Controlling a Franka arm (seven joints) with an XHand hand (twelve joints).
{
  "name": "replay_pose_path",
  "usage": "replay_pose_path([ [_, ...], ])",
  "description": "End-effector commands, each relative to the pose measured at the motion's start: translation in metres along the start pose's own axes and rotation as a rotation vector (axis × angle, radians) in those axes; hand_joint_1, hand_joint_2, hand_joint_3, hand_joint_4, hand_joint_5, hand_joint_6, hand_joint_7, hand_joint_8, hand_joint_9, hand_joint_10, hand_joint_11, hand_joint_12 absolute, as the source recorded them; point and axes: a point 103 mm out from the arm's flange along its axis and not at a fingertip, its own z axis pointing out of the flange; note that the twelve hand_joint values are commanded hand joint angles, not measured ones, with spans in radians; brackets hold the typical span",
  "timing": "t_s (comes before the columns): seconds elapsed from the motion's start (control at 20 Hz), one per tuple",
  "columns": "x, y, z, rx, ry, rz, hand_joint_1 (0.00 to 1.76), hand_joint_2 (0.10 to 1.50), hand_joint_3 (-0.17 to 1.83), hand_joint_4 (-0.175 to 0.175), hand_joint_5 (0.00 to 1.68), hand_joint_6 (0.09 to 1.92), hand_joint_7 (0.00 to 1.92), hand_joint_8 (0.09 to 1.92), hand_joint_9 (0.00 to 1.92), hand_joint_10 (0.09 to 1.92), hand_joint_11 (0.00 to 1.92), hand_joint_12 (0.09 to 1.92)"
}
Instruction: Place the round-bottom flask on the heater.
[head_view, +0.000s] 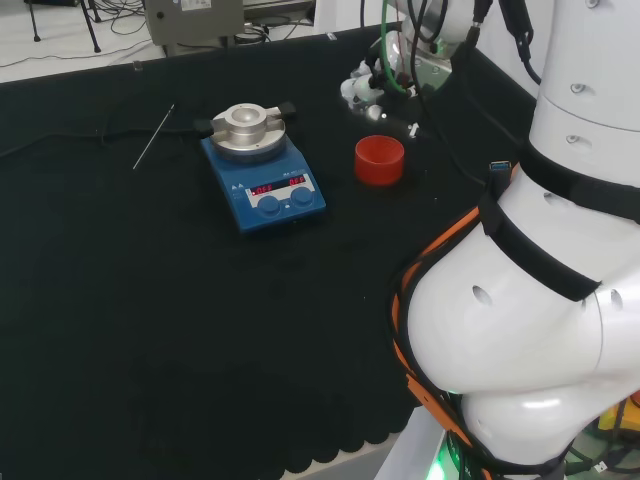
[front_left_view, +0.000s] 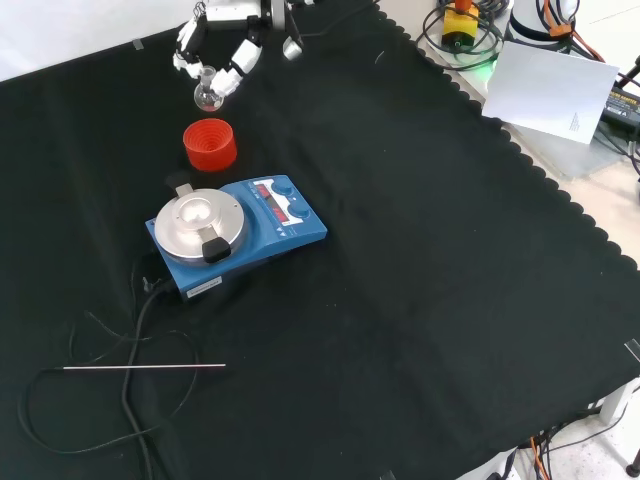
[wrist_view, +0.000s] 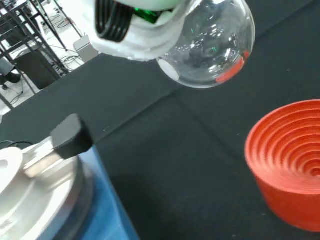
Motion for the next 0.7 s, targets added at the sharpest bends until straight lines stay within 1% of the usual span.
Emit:
replay_pose_path([
  [0.05,0.036,-0.001,0.003,0.017,0.011,-0.047,1.08,0.76,0.59,0.17,1.11,0.92,0.73,0.57,0.94,0.41,0.61,1.17],
  [0.35,0.08,0.004,0.014,0.042,0.023,-0.102,1.08,0.76,0.59,0.175,1.11,0.92,0.73,0.57,0.94,0.41,0.61,1.17],
  [0.7,0.121,0.016,0.034,0.082,0.02,-0.146,1.09,0.75,0.6,0.175,1.13,0.9,0.74,0.57,0.94,0.41,0.61,1.17],
])
